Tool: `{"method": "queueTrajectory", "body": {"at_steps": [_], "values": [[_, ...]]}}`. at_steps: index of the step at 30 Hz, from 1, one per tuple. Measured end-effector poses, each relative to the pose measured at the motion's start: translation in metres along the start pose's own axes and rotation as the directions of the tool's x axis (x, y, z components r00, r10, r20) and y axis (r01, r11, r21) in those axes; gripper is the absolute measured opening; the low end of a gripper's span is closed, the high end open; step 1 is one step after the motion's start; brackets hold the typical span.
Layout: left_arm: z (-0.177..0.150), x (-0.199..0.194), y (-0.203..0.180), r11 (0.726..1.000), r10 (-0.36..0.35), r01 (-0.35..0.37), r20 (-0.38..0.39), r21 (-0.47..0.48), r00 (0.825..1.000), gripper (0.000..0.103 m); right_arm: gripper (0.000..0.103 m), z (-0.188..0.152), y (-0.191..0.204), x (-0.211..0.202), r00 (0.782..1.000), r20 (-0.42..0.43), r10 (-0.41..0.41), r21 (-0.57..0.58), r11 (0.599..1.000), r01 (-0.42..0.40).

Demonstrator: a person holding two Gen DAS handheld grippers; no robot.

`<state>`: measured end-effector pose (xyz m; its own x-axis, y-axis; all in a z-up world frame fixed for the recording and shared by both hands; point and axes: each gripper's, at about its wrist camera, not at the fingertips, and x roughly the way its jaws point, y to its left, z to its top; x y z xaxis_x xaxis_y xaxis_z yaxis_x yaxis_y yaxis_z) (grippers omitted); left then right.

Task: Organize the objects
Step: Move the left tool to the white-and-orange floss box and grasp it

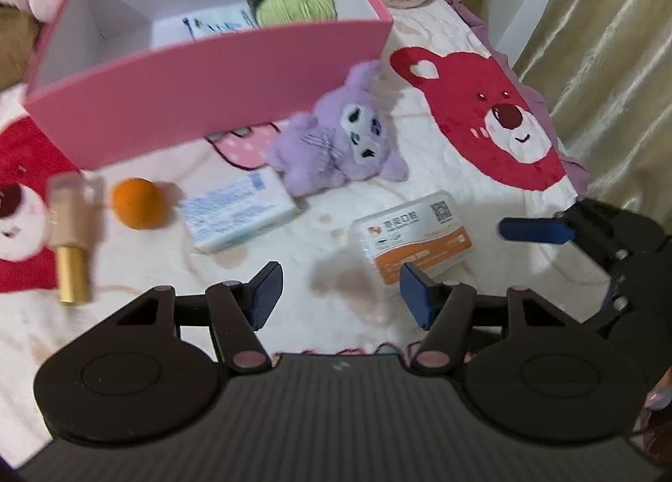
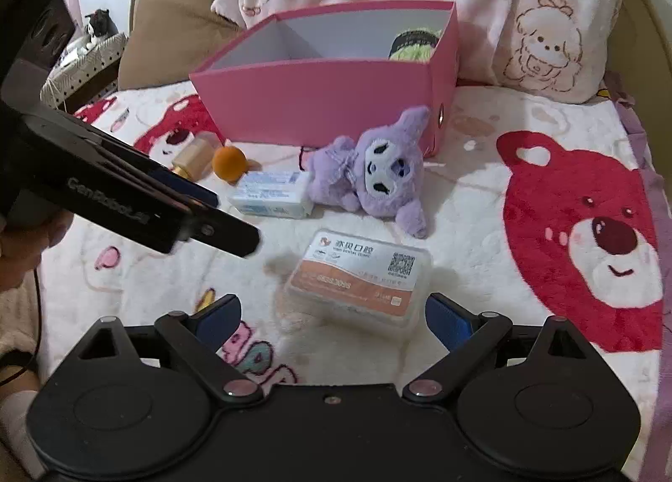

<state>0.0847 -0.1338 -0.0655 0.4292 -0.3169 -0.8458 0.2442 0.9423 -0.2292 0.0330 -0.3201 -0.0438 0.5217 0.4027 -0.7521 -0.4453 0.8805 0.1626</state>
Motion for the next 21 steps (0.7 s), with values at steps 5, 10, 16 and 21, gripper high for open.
{"method": "queueTrajectory", "body": {"at_steps": [5,10,16,21], "values": [[-0.004,0.031,0.000,0.997,-0.049,0.051,0.031,-0.056,0.998,0.060,0.097,-0.007,0.000,0.024,0.999,-0.008,-0.040,-0.018,0.999,0.040],[-0.009,0.056,0.006,0.975,-0.167,0.168,0.024,-0.148,0.986,0.057,0.098,-0.014,0.005,0.036,0.998,-0.001,-0.057,-0.033,0.998,0.057],[-0.018,0.063,0.008,0.958,-0.220,0.230,0.078,-0.174,0.972,0.052,0.099,-0.015,0.002,0.047,0.997,0.004,-0.078,0.029,0.997,0.078],[-0.019,0.065,0.016,0.942,-0.246,0.259,0.085,-0.213,0.965,0.049,0.099,-0.013,0.004,0.061,0.992,-0.019,-0.124,0.049,0.991,0.124]]}}
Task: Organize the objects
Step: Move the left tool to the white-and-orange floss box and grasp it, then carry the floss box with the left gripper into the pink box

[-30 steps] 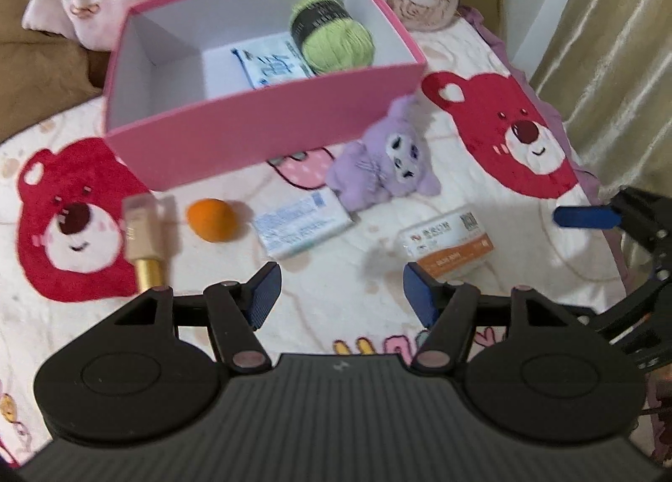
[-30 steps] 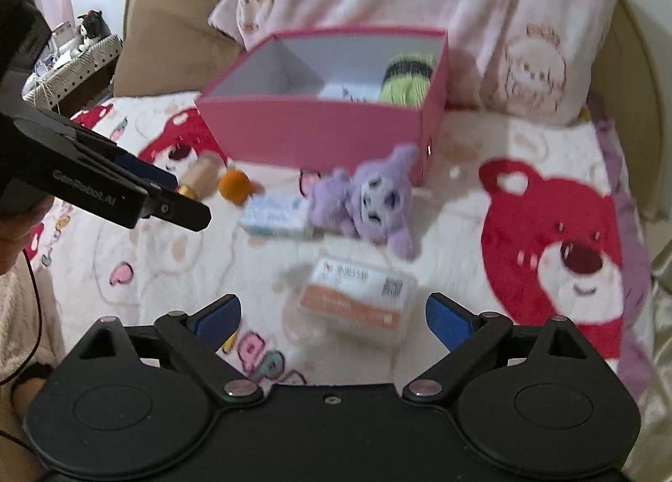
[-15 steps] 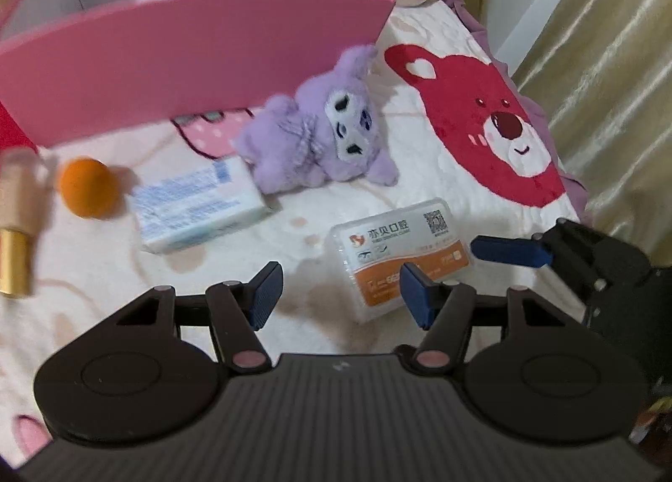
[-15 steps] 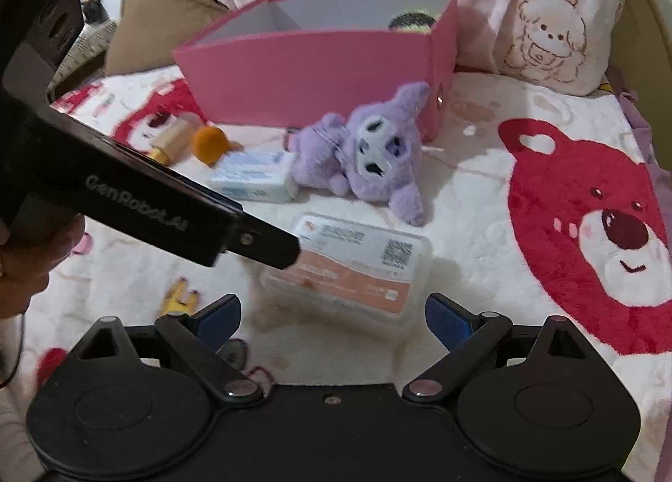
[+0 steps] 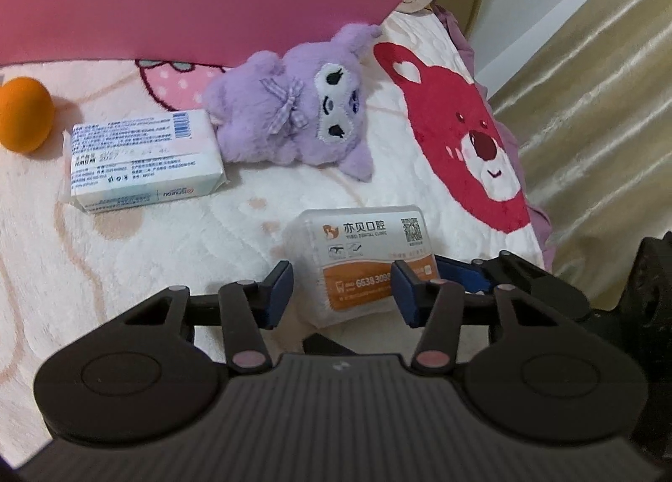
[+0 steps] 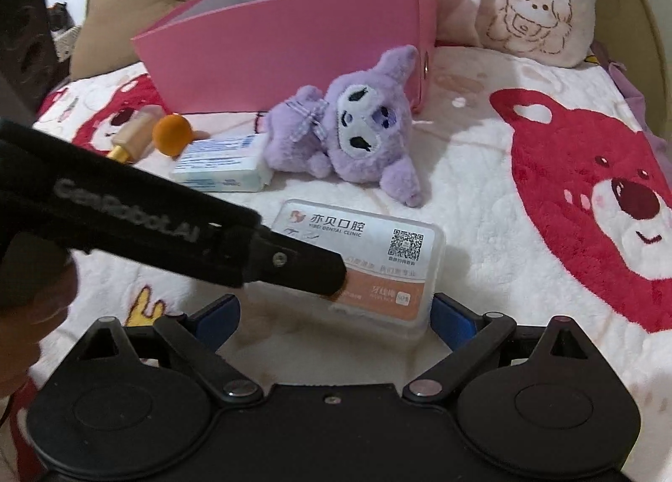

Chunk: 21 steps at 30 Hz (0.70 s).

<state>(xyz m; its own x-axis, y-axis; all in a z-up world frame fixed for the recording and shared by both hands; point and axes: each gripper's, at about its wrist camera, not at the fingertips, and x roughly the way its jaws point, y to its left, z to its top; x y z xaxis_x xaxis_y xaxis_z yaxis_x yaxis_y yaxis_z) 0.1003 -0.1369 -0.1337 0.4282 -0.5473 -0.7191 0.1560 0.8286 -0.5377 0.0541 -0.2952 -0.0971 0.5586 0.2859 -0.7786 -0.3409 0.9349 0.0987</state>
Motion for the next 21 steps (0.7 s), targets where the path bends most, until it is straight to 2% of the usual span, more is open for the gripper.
{"method": "queueTrajectory", "body": {"at_steps": [6,12,21], "values": [[0.001,-0.010,0.001,1.000,-0.008,0.008,-0.010,-0.003,1.000,0.047,0.096,0.005,0.013,-0.009,0.998,0.009,-0.054,-0.028,0.998,0.054],[0.003,-0.046,-0.016,0.998,0.016,-0.016,-0.001,0.062,1.000,0.047,0.095,0.018,0.038,-0.036,0.994,0.039,-0.101,-0.117,0.988,0.105],[0.023,-0.126,-0.037,0.993,0.018,-0.026,0.071,0.111,0.997,0.045,0.095,0.054,0.059,-0.093,0.991,0.116,-0.071,-0.186,0.978,0.092]]}}
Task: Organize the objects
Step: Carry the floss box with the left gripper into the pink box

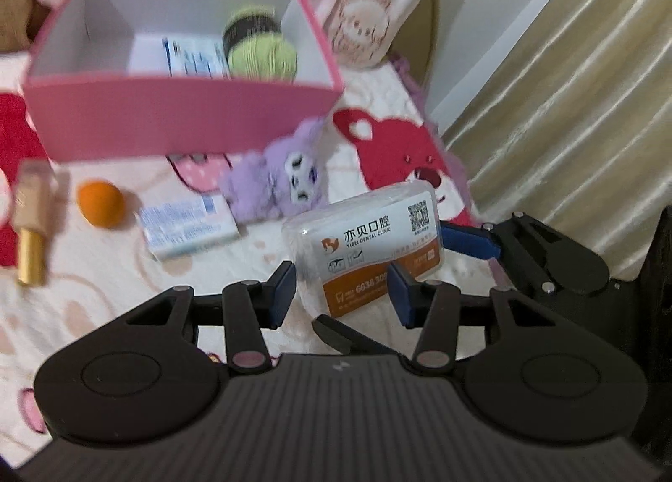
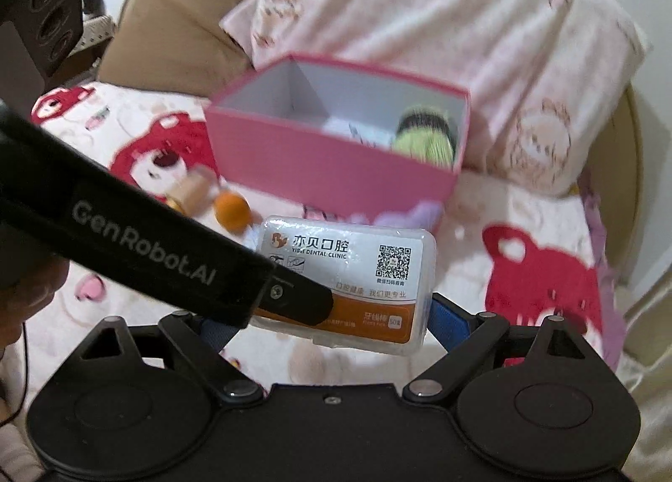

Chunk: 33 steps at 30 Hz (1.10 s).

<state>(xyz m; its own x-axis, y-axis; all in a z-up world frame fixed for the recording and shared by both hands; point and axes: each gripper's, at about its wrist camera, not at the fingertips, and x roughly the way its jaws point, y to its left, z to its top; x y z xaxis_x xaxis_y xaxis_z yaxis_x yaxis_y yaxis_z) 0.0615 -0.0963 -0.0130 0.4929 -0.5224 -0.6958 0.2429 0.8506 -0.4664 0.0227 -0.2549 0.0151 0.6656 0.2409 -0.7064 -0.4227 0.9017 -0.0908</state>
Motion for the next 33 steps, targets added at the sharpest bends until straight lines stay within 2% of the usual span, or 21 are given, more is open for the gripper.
{"method": "queueTrajectory", "body": {"at_steps": [5,8,13,17,22,26,33], "values": [[0.012,-0.046,-0.011,0.995,0.083,-0.087,0.091,0.044,0.992,0.044,0.095,0.034,0.015,-0.016,0.998,0.047,0.038,-0.051,0.998,-0.036],[0.024,-0.065,-0.006,0.994,0.102,-0.108,0.132,0.037,0.986,0.044,0.095,0.056,0.020,-0.020,0.996,0.062,0.058,-0.047,0.997,-0.056],[0.055,-0.081,0.019,0.995,0.102,-0.098,0.142,-0.031,0.985,0.044,0.095,0.101,0.029,-0.016,0.994,0.057,0.093,-0.068,0.994,-0.089],[0.076,-0.083,0.045,0.991,0.115,-0.106,0.130,-0.077,0.985,0.043,0.094,0.123,0.036,-0.001,0.990,0.062,0.124,-0.090,0.989,-0.119],[0.108,-0.068,0.072,0.985,0.151,-0.138,0.115,-0.107,0.982,0.045,0.094,0.151,0.030,0.034,0.985,0.055,0.163,0.010,0.986,-0.164],[0.136,-0.038,0.097,0.973,0.190,-0.180,0.065,-0.143,0.980,0.045,0.093,0.166,0.009,0.083,0.978,0.012,0.208,0.155,0.966,-0.208],[0.181,0.032,0.136,0.939,0.302,-0.299,-0.010,-0.169,0.953,0.045,0.091,0.172,-0.020,0.176,0.960,-0.044,0.278,0.331,0.911,-0.248]]}}
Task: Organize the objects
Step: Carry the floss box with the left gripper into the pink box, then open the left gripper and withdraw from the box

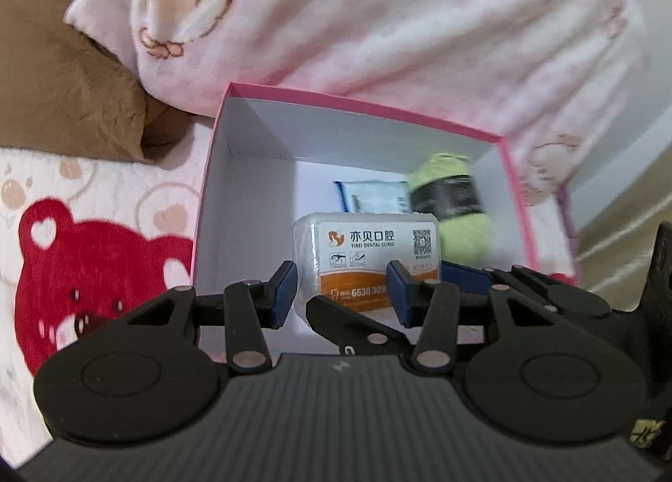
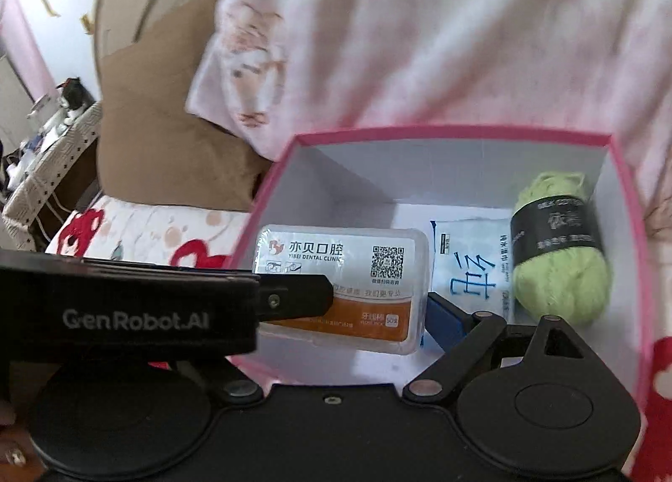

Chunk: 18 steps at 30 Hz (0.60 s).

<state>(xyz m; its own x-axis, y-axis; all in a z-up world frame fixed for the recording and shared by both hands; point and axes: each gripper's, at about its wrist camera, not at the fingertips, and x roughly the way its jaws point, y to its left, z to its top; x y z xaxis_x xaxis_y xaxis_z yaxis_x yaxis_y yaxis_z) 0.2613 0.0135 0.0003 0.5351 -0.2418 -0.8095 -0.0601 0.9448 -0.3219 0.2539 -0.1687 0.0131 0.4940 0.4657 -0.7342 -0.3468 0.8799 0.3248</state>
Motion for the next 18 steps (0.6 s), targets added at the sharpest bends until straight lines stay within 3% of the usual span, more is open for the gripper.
{"method": "queueTrajectory", "body": {"at_steps": [5,8,18], "values": [[0.028,0.045,0.003,0.998,0.055,-0.054,-0.046,0.019,0.997,0.044,0.086,0.019,-0.031,0.043,0.996,-0.076,0.039,0.086,0.996,-0.032],[0.039,0.060,0.006,0.998,0.064,-0.062,-0.076,0.023,0.995,0.044,0.083,0.031,-0.037,0.060,0.993,-0.114,0.028,0.068,0.997,-0.021],[0.051,0.080,0.006,0.988,0.150,-0.143,-0.120,0.066,0.981,0.041,0.053,0.035,-0.043,0.086,0.982,-0.186,0.019,0.008,1.000,-0.017]]}}
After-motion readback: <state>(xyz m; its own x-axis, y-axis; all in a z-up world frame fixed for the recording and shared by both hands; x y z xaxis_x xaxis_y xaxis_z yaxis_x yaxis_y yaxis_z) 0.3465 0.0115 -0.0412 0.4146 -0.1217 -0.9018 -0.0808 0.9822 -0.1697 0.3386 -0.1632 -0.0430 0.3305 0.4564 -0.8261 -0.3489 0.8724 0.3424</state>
